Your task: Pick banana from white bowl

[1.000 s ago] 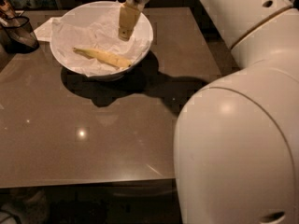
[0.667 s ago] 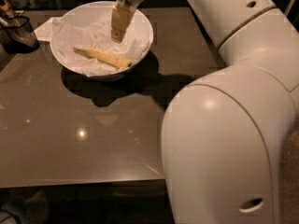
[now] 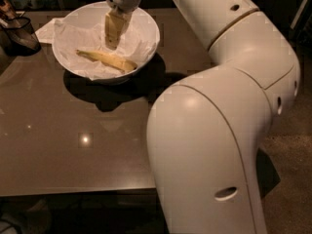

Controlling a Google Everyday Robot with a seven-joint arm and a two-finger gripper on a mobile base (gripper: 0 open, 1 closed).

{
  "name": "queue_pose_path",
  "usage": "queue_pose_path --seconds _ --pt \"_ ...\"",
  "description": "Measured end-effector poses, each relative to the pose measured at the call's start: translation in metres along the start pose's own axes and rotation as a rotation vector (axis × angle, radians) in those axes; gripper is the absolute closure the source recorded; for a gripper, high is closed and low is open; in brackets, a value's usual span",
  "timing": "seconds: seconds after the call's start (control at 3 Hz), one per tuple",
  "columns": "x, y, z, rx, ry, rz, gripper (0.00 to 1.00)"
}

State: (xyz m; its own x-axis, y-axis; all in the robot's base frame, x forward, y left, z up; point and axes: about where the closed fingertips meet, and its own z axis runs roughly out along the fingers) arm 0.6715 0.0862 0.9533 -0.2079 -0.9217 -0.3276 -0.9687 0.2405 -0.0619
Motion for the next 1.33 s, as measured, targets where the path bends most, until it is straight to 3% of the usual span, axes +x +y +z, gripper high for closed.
queue_pose_path --seconds 1.33 --pt "-0.003 -0.003 0.054 -0.072 0.056 0.077 0.43"
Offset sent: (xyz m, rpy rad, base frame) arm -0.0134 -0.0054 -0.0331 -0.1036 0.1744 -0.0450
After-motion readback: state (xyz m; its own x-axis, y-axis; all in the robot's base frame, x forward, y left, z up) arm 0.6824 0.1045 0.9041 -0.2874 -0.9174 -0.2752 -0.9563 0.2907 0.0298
